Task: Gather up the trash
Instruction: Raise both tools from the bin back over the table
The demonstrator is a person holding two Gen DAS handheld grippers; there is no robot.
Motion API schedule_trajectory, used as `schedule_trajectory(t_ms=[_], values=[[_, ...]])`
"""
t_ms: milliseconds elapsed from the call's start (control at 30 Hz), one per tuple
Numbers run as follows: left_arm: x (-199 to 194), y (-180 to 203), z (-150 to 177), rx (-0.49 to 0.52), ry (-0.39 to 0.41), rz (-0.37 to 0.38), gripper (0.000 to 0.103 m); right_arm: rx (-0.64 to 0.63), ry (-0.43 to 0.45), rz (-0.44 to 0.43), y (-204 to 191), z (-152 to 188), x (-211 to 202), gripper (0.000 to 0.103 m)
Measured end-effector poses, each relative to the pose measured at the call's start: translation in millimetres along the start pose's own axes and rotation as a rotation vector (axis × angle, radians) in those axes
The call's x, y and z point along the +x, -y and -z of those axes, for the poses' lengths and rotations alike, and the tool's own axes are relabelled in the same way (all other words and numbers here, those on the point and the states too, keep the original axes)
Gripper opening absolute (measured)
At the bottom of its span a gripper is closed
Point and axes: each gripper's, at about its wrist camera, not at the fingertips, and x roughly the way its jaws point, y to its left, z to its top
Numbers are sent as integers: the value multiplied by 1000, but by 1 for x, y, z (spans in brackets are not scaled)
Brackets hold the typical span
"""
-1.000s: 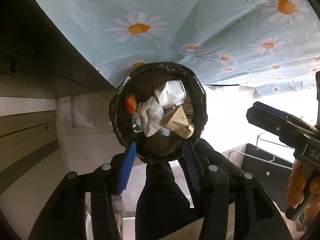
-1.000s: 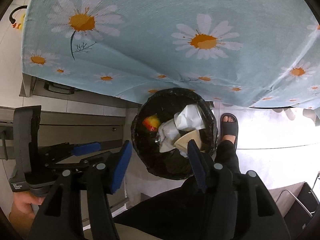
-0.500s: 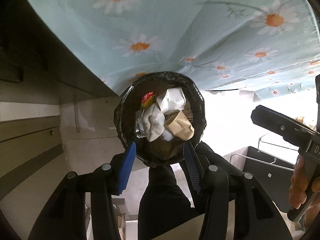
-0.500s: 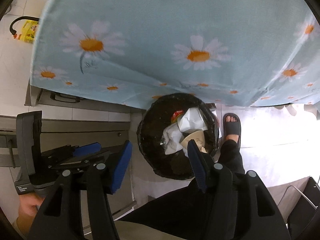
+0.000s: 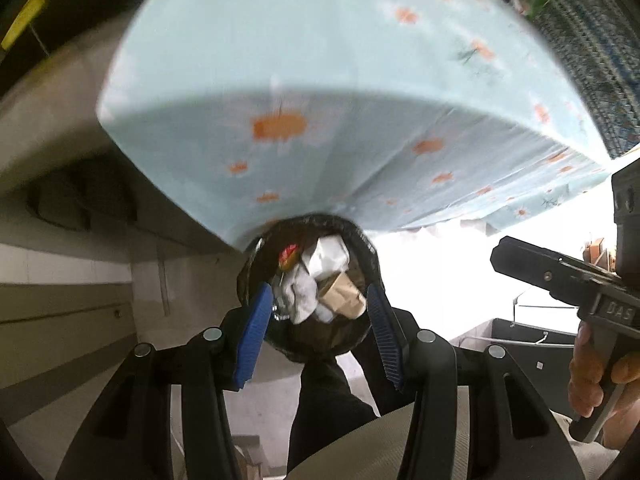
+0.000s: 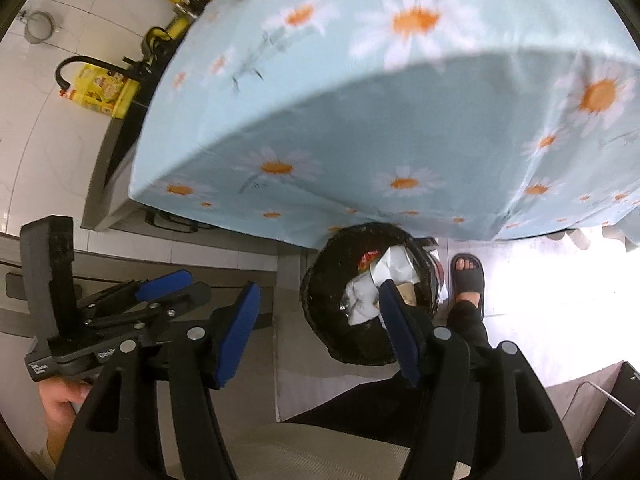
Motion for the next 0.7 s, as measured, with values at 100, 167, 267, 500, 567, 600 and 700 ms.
schedule_trajectory(t_ms=[100, 167, 267, 500, 567, 600, 700], values=[[-20, 6, -6, 19, 42, 2, 48, -32, 46, 12, -9, -4, -20, 64], [-34, 11, -12, 40, 72, 0, 48, -65, 82, 25, -16, -7, -35, 69], [-56, 16, -21, 68, 124, -19, 58, -127, 128, 33, -29, -14, -57, 69], [-102, 21, -47, 104, 235, -15, 58, -298, 257, 105, -65, -40, -103, 74], [-113, 19, -57, 101, 262, -24, 58, -342, 293, 127, -73, -51, -112, 74], [-119, 17, -64, 96, 278, -32, 58, -362, 304, 130, -77, -58, -116, 74], [-129, 15, -76, 84, 309, -52, 58, -407, 329, 139, -82, -78, -123, 86]])
